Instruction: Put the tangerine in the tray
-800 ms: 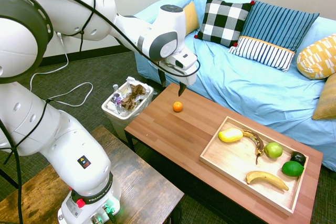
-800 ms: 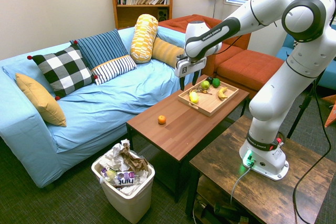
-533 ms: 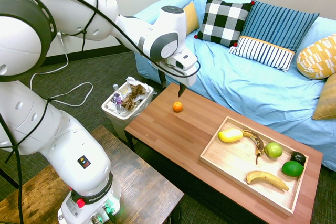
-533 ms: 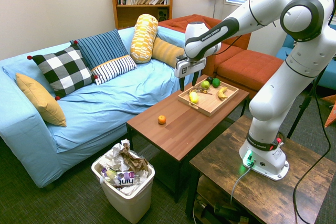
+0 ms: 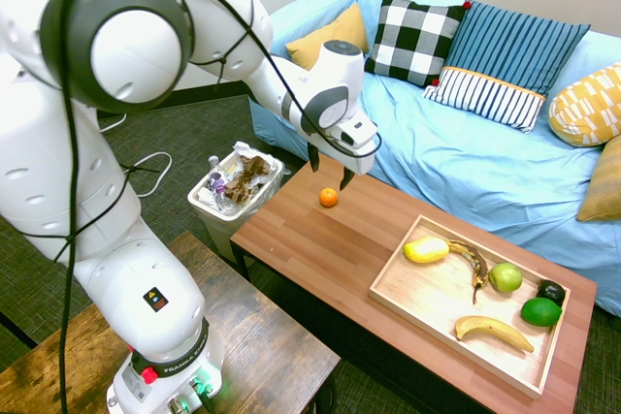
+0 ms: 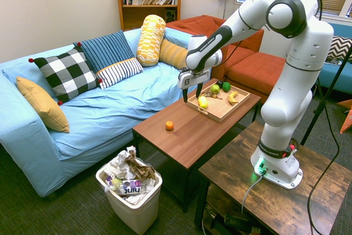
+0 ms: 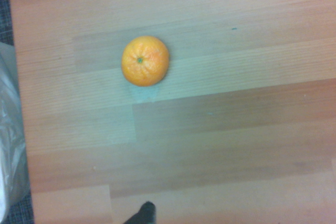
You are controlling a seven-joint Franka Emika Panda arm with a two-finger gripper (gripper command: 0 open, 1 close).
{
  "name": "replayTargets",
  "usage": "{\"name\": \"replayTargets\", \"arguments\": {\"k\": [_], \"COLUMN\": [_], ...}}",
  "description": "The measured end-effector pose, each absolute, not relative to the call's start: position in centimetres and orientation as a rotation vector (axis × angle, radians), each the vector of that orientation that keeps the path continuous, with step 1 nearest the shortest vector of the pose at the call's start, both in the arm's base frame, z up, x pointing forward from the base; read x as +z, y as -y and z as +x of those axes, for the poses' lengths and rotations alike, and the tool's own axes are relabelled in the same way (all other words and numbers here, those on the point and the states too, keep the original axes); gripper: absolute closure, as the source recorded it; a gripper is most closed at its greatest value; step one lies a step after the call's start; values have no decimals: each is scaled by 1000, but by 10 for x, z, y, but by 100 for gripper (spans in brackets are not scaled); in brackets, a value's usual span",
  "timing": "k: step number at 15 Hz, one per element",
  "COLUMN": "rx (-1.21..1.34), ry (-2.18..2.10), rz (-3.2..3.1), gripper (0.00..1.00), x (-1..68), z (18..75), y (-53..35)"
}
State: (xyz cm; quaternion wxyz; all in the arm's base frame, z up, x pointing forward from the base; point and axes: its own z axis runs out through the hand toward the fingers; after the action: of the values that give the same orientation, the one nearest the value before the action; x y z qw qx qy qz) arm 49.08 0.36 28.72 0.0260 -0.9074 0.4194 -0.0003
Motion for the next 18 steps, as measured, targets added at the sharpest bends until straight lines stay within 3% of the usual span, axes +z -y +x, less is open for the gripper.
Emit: {"name": "replayTargets", "arguments": {"k": [6,18], "rx": [63,141], "ry": [-1282,-1303], "rz": [-2816,-2865], "gripper": [0,0], "x": [221,122], "z": [542,593], "y": [-34,-86]}}
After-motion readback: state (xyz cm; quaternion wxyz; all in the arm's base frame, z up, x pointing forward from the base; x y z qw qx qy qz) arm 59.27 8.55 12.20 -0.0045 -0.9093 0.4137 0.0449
